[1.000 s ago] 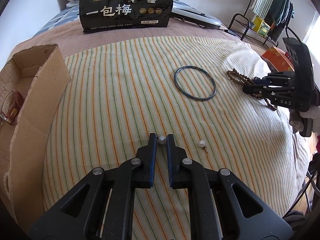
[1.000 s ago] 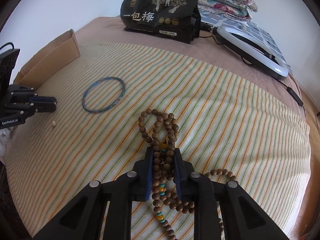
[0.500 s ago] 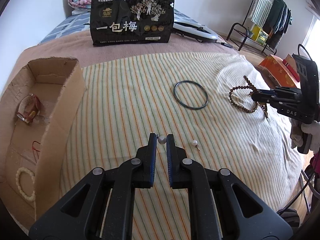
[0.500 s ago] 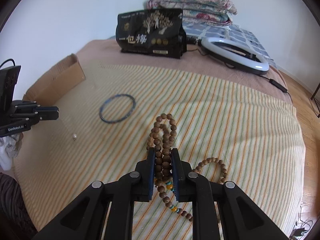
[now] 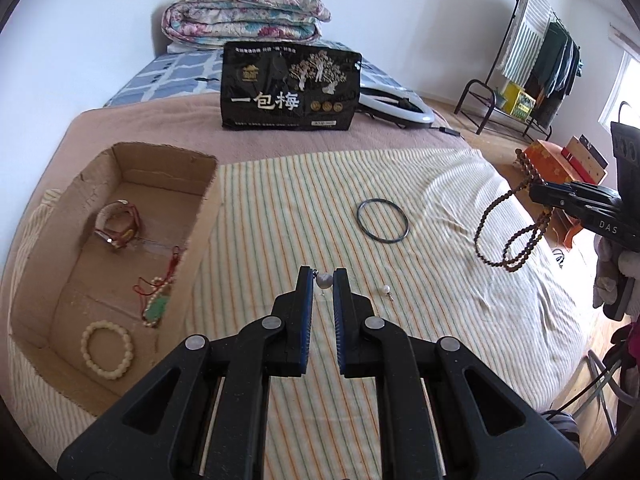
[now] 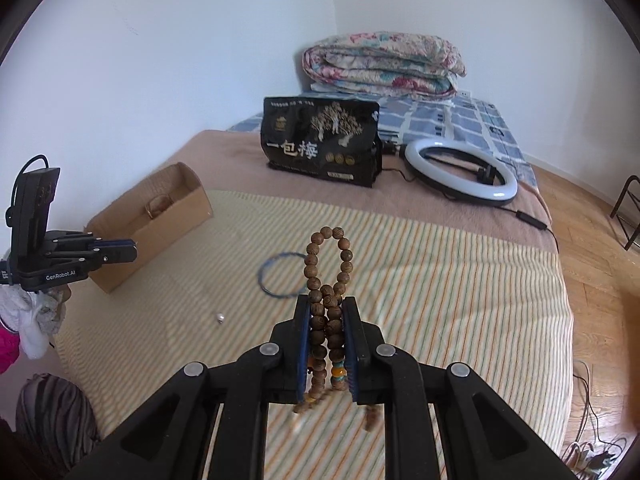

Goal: Organize jewelry
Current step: 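Carry the earring in the left tool and the prayer beads in the right tool over the box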

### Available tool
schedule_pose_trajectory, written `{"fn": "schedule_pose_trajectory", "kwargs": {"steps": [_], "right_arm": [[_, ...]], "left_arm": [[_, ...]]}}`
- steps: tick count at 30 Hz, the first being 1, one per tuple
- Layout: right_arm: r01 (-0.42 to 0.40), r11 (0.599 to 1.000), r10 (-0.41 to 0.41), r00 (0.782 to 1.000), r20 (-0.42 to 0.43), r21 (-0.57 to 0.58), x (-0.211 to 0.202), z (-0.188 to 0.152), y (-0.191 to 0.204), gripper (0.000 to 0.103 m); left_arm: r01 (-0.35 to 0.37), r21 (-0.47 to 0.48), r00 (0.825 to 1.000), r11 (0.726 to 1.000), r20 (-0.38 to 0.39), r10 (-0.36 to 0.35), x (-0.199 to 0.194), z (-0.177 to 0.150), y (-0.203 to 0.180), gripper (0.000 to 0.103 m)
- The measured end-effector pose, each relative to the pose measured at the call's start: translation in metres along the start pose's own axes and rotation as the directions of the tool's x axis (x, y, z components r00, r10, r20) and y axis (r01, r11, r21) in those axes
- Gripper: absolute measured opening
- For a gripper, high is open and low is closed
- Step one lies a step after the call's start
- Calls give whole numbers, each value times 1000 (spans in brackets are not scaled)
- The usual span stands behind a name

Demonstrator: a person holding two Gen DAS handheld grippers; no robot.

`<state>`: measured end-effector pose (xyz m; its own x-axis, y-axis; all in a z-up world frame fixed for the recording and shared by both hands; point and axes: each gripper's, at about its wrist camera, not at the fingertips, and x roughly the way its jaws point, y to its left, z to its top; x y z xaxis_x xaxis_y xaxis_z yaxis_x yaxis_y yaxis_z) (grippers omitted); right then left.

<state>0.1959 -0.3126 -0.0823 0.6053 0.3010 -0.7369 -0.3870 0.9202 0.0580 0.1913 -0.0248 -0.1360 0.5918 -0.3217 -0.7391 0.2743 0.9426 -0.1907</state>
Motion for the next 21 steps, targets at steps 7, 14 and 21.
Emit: {"fn": "schedule_pose_trajectory", "kwargs": {"steps": [7, 14, 21], "right_arm": [[-9, 1000, 10, 999, 37, -23, -20, 16, 39, 13], [-45, 999, 45, 998, 47, -15, -21, 34, 74, 13], [-109, 994, 109, 992, 69, -10, -18, 57, 108, 13]], "left_arm": [[-13, -21, 999, 1000, 32, 14, -27, -3, 17, 8], [-41, -45, 997, 998, 69, 44, -53, -9, 40, 8], [-82, -70, 992, 994, 88, 88, -70, -15, 71, 8]]}}
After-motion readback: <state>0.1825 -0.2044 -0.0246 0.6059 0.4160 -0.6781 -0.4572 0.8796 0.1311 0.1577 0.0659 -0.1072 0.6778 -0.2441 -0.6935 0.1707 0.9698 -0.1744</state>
